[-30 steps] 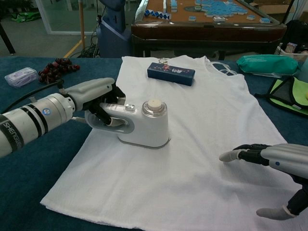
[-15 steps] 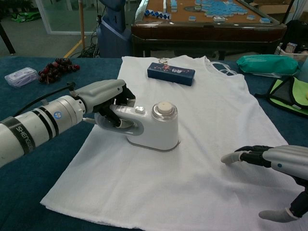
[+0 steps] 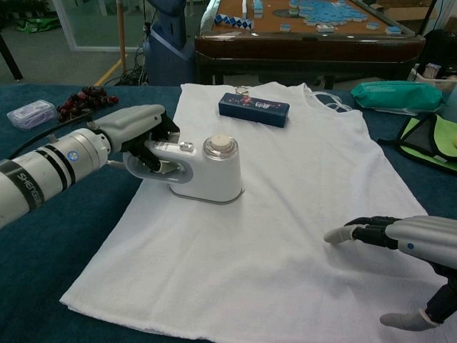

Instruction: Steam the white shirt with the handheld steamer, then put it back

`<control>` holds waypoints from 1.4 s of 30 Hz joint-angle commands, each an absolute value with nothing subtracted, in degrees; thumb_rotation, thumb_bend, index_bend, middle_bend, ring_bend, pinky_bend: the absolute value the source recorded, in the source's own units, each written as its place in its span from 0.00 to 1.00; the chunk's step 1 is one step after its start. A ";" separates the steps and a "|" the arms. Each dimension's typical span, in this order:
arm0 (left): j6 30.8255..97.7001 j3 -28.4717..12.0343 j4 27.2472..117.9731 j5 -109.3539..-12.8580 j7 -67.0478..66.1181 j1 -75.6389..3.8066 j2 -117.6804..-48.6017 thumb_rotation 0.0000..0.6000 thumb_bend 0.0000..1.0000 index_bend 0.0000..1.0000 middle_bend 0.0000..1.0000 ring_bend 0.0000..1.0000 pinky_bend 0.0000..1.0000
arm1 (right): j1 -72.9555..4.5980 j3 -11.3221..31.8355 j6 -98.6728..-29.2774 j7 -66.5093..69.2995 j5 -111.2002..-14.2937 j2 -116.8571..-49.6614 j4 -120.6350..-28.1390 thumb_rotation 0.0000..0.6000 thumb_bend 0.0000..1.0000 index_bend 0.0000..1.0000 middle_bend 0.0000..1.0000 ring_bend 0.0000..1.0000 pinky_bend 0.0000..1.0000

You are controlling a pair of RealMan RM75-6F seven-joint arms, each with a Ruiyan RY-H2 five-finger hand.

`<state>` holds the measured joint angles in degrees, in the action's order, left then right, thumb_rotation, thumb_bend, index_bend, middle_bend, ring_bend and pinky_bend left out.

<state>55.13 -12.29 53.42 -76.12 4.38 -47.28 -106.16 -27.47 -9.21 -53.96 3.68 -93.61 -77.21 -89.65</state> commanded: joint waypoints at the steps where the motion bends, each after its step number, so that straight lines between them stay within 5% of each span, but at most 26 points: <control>1: 55.11 -13.01 50.52 -75.96 6.29 -47.76 -107.21 1.00 0.21 0.70 0.78 0.64 0.67 | -27.49 -9.22 -53.95 3.60 -93.52 -77.20 -89.75 0.83 0.25 0.08 0.12 0.01 0.00; 15: 53.95 -14.66 41.31 -75.04 11.68 -49.23 -109.41 1.00 0.21 0.69 0.78 0.63 0.67 | -27.52 -9.23 -53.82 2.97 -92.89 -77.06 -90.10 0.83 0.25 0.08 0.12 0.01 0.00; 42: 57.01 -10.29 57.89 -79.06 5.55 -47.59 -107.79 1.00 0.21 0.68 0.77 0.62 0.67 | -27.01 -10.51 -54.29 2.73 -93.45 -76.15 -90.73 0.82 0.25 0.08 0.12 0.01 0.00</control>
<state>56.63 -10.65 57.25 -78.64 5.89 -47.78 -107.92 -27.02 -10.49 -54.27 2.72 -93.43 -76.17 -90.73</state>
